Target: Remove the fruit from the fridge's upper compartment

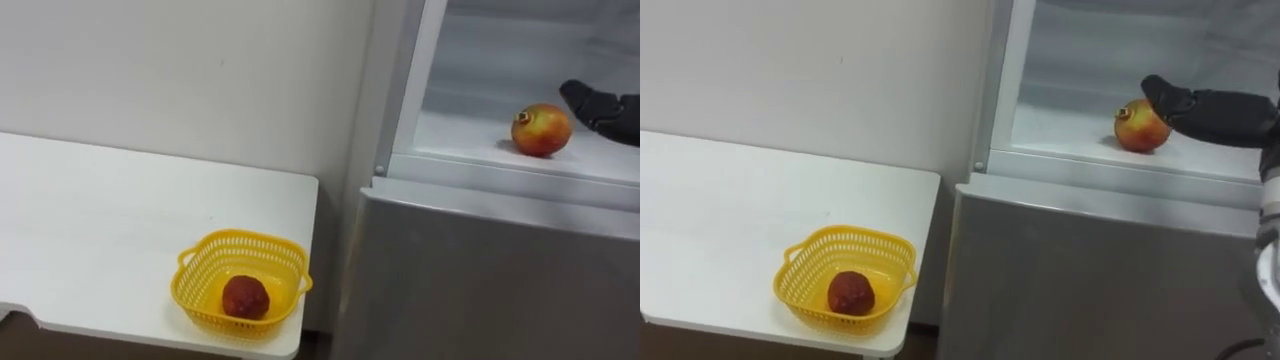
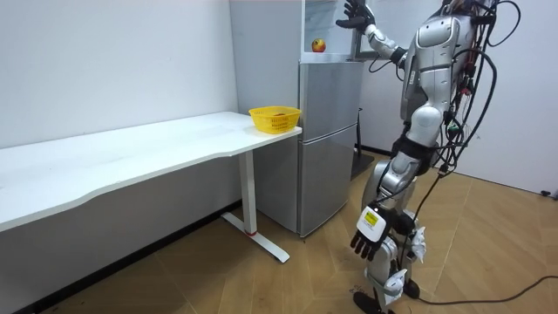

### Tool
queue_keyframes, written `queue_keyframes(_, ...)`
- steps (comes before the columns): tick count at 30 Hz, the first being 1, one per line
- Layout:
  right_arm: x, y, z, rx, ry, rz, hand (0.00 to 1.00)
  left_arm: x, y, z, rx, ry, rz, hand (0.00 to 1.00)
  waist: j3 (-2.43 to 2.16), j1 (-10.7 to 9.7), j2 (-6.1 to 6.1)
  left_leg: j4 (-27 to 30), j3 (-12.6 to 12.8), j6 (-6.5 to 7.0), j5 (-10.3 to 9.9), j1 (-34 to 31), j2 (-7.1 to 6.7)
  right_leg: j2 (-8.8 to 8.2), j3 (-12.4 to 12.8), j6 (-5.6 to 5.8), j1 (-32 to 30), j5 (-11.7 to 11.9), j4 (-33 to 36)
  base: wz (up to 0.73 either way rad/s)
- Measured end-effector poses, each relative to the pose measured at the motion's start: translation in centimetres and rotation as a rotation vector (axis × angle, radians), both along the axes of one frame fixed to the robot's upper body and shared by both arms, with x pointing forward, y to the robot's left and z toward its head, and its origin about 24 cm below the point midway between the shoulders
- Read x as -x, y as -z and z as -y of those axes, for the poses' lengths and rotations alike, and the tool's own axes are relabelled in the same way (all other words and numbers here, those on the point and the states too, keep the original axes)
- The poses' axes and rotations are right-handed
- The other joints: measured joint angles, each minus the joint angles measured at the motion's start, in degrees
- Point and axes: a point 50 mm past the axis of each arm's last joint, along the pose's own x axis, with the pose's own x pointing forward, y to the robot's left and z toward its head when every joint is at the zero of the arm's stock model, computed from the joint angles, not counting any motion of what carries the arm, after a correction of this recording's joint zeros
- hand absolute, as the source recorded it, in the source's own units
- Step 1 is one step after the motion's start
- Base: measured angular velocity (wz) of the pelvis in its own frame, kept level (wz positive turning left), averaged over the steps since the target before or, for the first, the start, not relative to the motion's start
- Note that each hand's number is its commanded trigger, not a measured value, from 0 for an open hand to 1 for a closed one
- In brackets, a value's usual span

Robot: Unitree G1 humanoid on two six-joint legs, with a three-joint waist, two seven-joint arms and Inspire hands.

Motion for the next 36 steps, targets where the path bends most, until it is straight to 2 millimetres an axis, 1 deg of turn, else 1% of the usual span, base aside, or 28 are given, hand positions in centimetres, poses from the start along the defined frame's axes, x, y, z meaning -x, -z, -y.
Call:
queue_keyframes(2, -0.4, 0.4, 0.1, 0.0, -0.005, -0.041, 0.0, 0.0, -0.1, -0.3, -0.011, -0.005, -0.008, 0.0, -0.15, -0.3, -0.32, 0.0, -0.4, 0.01, 0.0, -0.3, -0.11, -0.15, -0.9, 0.0, 0.0, 0.0, 0.1, 0.1)
queue_keyframes(4, -1.0, 0.9, 0.4, -0.004, -0.002, -0.093, 0.0, 0.2, -0.2, -0.8, -0.027, -0.005, -0.018, 0.0, -0.24, 0.0, -0.59, 0.0, -0.5, 0.0, 0.0, -0.4, -0.11, -0.14, -1.2, 0.02, -0.1, 0.0, 0.1, 0.02)
queue_keyframes(6, -1.3, 0.9, 0.5, -0.01, 0.005, -0.111, 0.0, 0.4, -0.3, -1.1, -0.035, -0.008, -0.03, 0.0, -0.29, 0.0, -0.66, 0.1, -0.6, 0.0, 0.0, -0.5, -0.11, -0.11, -1.2, 0.02, -0.1, 0.0, 0.1, 0.0)
queue_keyframes(11, -1.7, 0.7, 1.0, -0.005, 0.014, -0.137, 0.0, 0.9, -0.4, -1.3, -0.032, -0.019, -0.05, 0.0, -0.31, 0.1, -0.7, 0.5, -1.1, -0.04, 0.0, -0.5, -0.13, -0.04, -1.1, 0.02, -0.2, 0.0, 0.1, 0.04)
queue_keyframes(14, -1.7, 0.5, 1.2, 0.017, 0.015, -0.149, 0.0, 0.8, -0.5, -1.3, -0.027, -0.023, -0.049, 0.0, -0.29, 0.7, -0.77, 0.5, -1.2, -0.04, 0.0, -0.5, -0.12, -0.02, -1.1, 0.02, -0.2, 0.0, 0.1, 0.03)
queue_keyframes(17, -1.8, 0.9, 1.5, 0.018, 0.017, -0.179, 0.0, 0.6, -0.5, -1.5, -0.028, -0.03, -0.046, 0.0, -0.23, 1.1, -1.14, 0.7, -1.5, -0.04, 0.0, -0.6, -0.15, -0.02, -1.1, 0.02, -0.1, 0.0, 0.1, 0.04)
queue_keyframes(20, -2.2, 1.6, 2.1, 0.004, 0.032, -0.221, 0.0, 0.7, -0.5, -1.6, -0.03, -0.041, -0.047, 0.0, -0.24, 1.3, -1.69, 0.9, -2.0, -0.04, 0.0, -1.0, -0.25, -0.08, -1.6, 0.02, 0.0, 0.0, 0.2, 0.09)
queue_keyframes(21, -2.3, 1.9, 2.6, 0.002, 0.047, -0.242, 0.0, 0.8, -0.6, -1.7, -0.032, -0.052, -0.046, 0.0, -0.36, 1.3, -1.99, 0.9, -2.4, -0.05, 0.0, -1.4, -0.35, -0.12, -2.4, 0.02, 0.0, 0.0, 0.2, 0.17)
queue_keyframes(22, -2.3, 2.2, 3.2, 0.005, 0.067, -0.264, 0.0, 0.8, -0.6, -1.8, -0.033, -0.057, -0.046, 0.0, -0.32, 1.4, -2.34, 0.9, -2.7, -0.1, 0.1, -1.4, -0.39, -0.15, -2.6, 0.03, -0.1, 0.0, 0.2, 0.13)
queue_keyframes(23, -2.3, 2.3, 3.5, 0.012, 0.079, -0.279, 0.0, 0.9, -0.6, -1.8, -0.033, -0.058, -0.048, 0.0, -0.3, 1.5, -2.46, 0.9, -2.6, -0.1, 0.1, -1.4, -0.39, -0.14, -2.6, 0.03, 0.0, 0.0, 0.2, 0.05)
queue_keyframes(24, -2.3, 2.7, 4.1, 0.036, 0.102, -0.319, 0.0, 1.2, -0.6, -1.9, -0.035, -0.06, -0.055, 0.0, -0.41, 2.4, -2.72, 0.9, -2.6, -0.11, 0.1, -1.4, -0.38, -0.12, -2.6, 0.03, 0.1, 0.0, 0.2, 0.0)
queue_keyframes(26, -2.4, 3.3, 4.7, 0.04, 0.127, -0.357, 0.0, 1.6, -0.7, -2.0, -0.04, -0.063, -0.07, 0.0, -0.39, 2.7, -3.21, 0.8, -2.9, -0.18, 0.1, -1.4, -0.41, -0.12, -2.9, 0.06, 0.1, 0.0, 0.2, 0.07)
queue_keyframes(27, -2.4, 3.6, 5.0, 0.034, 0.136, -0.375, 0.0, 1.9, -0.7, -2.1, -0.044, -0.065, -0.079, 0.0, -0.3, 2.6, -3.56, 0.9, -3.6, -0.27, 0.2, -1.5, -0.58, -0.18, -3.5, 0.15, 0.3, -0.1, 0.2, 0.24)
queue_keyframes(28, -2.4, 4.0, 5.2, 0.027, 0.146, -0.395, 0.0, 2.1, -0.8, -2.2, -0.047, -0.068, -0.086, 0.0, -0.35, 2.5, -3.89, 1.0, -4.2, -0.35, 0.3, -1.7, -0.77, -0.3, -4.1, 0.24, 0.3, -0.2, 0.2, 0.25)
queue_keyframes(29, -2.4, 4.2, 5.3, 0.024, 0.15, -0.402, 0.0, 2.1, -0.8, -2.2, -0.047, -0.071, -0.088, 0.0, -0.38, 2.5, -3.95, 1.1, -4.2, -0.35, 0.3, -1.8, -0.79, -0.32, -4.1, 0.25, 0.3, -0.2, 0.2, 0.15)
queue_keyframes(31, -2.4, 4.4, 5.5, 0.02, 0.156, -0.413, 0.0, 2.2, -0.8, -2.3, -0.042, -0.078, -0.09, 0.0, -0.31, 2.9, -3.92, 1.3, -4.4, -0.34, 0.2, -1.9, -0.91, -0.4, -4.3, 0.26, 0.3, -0.2, 0.1, 0.05)
queue_keyframes(32, -2.4, 4.4, 5.5, 0.02, 0.157, -0.414, 0.0, 2.2, -0.8, -2.4, -0.041, -0.078, -0.091, 0.0, -0.28, 2.9, -3.88, 1.4, -4.5, -0.34, 0.2, -1.9, -0.98, -0.44, -4.5, 0.26, 0.3, -0.2, 0.2, 0.15)
queue_keyframes(33, -2.4, 4.6, 5.6, 0.018, 0.16, -0.42, 0.0, 2.3, -0.9, -2.6, -0.046, -0.076, -0.092, 0.0, -0.24, 2.9, -3.81, 1.9, -4.8, -0.33, 0.2, -2.1, -1.11, -0.56, -5.3, 0.26, 0.4, -0.2, 0.2, 0.15)
queue_keyframes(35, -2.4, 4.8, 5.7, 0.015, 0.165, -0.431, 0.0, 2.4, -1.1, -3.0, -0.056, -0.075, -0.089, 0.0, -0.24, 3.1, -3.82, 2.2, -5.1, -0.33, 0.2, -2.3, -1.2, -0.61, -5.6, 0.26, 0.3, -0.2, 0.2, 0.11)
queue_keyframes(36, -2.5, 4.9, 5.6, 0.022, 0.161, -0.437, 0.0, 2.6, -1.2, -3.2, -0.063, -0.075, -0.092, 0.0, -0.23, 3.0, -3.8, 2.5, -5.6, -0.32, 0.2, -2.4, -1.27, -0.63, -5.8, 0.26, 0.4, -0.2, 0.2, 0.09)
